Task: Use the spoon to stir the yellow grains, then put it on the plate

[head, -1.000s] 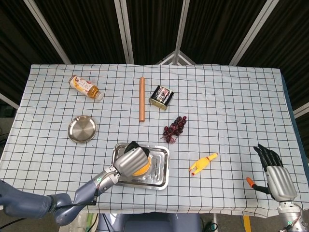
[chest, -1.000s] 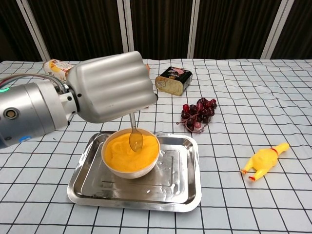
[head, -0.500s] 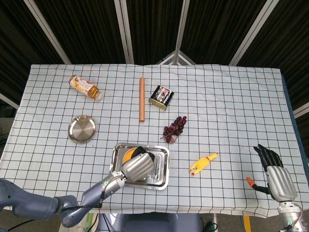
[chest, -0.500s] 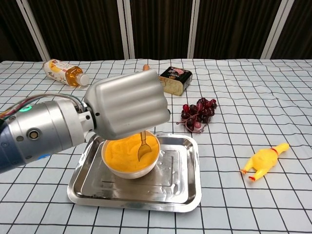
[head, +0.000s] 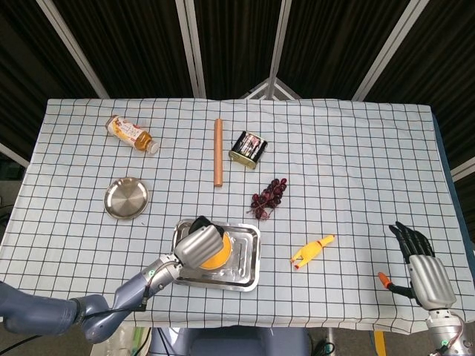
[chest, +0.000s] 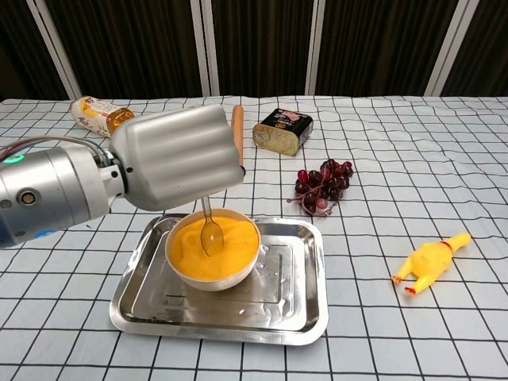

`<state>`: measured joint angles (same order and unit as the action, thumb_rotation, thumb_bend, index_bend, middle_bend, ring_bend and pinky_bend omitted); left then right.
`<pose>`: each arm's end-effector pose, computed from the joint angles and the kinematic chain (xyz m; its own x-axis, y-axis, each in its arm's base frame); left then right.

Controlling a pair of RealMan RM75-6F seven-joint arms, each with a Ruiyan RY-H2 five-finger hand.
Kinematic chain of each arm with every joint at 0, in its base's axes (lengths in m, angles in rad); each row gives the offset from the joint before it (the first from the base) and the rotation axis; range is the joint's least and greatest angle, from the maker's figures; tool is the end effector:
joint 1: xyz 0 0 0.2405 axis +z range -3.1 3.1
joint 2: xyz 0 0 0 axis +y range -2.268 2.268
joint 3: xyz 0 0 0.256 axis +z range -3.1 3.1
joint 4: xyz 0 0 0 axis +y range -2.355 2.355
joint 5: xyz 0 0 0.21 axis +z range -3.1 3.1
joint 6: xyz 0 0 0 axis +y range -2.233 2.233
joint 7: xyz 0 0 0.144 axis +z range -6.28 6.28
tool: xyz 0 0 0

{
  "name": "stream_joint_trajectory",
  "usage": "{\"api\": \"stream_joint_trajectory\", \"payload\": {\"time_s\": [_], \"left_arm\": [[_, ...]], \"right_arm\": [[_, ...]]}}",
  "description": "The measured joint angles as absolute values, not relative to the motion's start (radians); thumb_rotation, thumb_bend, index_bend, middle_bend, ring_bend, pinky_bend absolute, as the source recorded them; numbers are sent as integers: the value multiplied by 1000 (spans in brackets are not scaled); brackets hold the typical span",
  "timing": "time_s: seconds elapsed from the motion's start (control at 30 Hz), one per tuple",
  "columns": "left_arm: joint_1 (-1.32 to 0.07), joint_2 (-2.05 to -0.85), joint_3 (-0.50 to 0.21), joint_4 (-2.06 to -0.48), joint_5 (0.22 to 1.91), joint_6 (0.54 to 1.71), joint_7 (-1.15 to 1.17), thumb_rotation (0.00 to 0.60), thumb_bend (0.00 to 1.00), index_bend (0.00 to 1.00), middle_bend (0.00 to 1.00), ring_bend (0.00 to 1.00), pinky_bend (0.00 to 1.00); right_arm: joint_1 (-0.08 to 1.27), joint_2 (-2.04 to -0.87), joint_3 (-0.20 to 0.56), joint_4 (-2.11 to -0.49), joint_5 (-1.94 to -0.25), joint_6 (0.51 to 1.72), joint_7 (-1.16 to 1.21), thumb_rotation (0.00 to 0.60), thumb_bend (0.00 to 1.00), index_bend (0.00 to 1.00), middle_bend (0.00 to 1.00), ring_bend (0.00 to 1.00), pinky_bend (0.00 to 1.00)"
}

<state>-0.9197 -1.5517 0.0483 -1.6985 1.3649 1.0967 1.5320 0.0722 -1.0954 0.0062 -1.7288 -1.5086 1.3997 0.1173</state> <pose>-0.0638 0.2684 -0.0373 0.7669 -0.6287 0.1291 -0.2440 -0.4716 -0.8474 -0.2977 -0.1650 0.1384 0.1957 -0.1419 0.9704 -0.9800 0.0093 0.1990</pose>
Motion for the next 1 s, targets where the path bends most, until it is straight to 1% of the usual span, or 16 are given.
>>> {"api": "stream_joint_trajectory", "payload": {"time_s": [0.13,0.4,0.8,1.0], "left_arm": [[-915,-1548,38,-1702,1381,1105,1507,600,589,808,1000,1000,1000],[-914,-1547,-7,-1730,1405,1117,1490,600,588,808,1000,1000,1000],[-910,-1613,4,-1697,1405,1081,1509,600,587,808,1000,1000,1000],[-907,-1615,4,-1677,1399,1069,1523,600,586,810,1000,1000,1000]], "right_arm": [[73,-1096,7,-1728,-1507,1398,117,600,317,0,0,0,0],[72,-1095,6,-1729,-1508,1399,118,600,317,0,0,0,0],[72,-1094,8,-1729,-1504,1399,124,600,317,0,0,0,0],[72,-1093,6,-1731,-1506,1396,124,600,317,0,0,0,0]]}}
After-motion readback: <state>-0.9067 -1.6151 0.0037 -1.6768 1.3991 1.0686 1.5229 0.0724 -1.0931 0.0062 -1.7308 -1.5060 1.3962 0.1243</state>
